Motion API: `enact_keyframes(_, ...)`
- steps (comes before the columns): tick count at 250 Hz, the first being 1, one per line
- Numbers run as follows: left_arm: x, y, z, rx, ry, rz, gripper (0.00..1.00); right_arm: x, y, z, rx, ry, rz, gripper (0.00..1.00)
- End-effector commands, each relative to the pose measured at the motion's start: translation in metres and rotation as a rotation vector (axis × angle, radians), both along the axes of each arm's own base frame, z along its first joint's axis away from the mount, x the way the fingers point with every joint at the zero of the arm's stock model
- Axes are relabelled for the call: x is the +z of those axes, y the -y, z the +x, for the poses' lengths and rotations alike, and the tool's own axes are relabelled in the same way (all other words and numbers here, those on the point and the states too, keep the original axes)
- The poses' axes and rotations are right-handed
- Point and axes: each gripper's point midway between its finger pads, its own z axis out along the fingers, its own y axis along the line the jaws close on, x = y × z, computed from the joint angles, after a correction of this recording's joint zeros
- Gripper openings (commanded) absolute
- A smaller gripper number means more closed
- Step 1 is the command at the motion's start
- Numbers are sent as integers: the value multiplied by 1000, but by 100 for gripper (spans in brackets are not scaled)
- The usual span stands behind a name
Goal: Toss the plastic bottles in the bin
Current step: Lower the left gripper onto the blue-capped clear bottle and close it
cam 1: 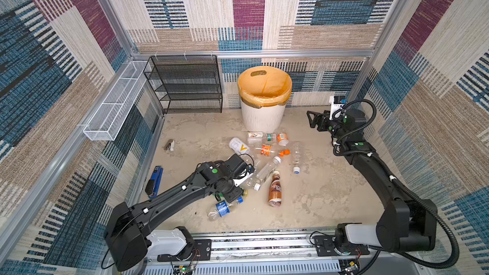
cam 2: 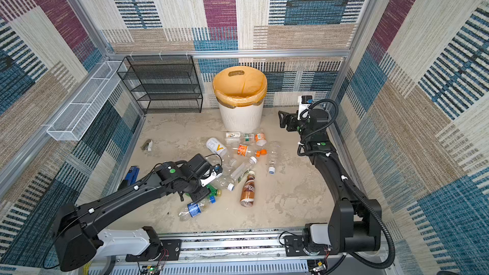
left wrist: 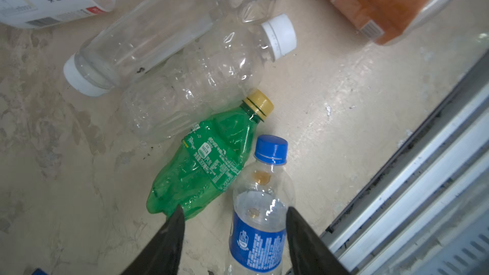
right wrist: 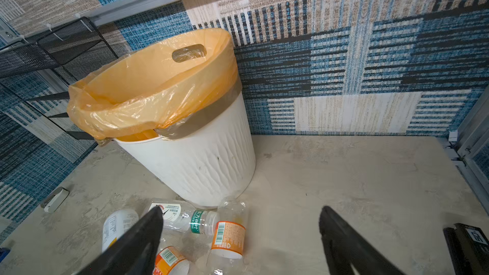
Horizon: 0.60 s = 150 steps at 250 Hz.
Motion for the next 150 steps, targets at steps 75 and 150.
enact_keyframes(75,-5,-4,-35,336,82,-63,71,5,-9,0,53,49,39,93)
enact_keyframes(150,-30,-33,-47,466,78,-101,77,6,-9,-3,52,53,41,94)
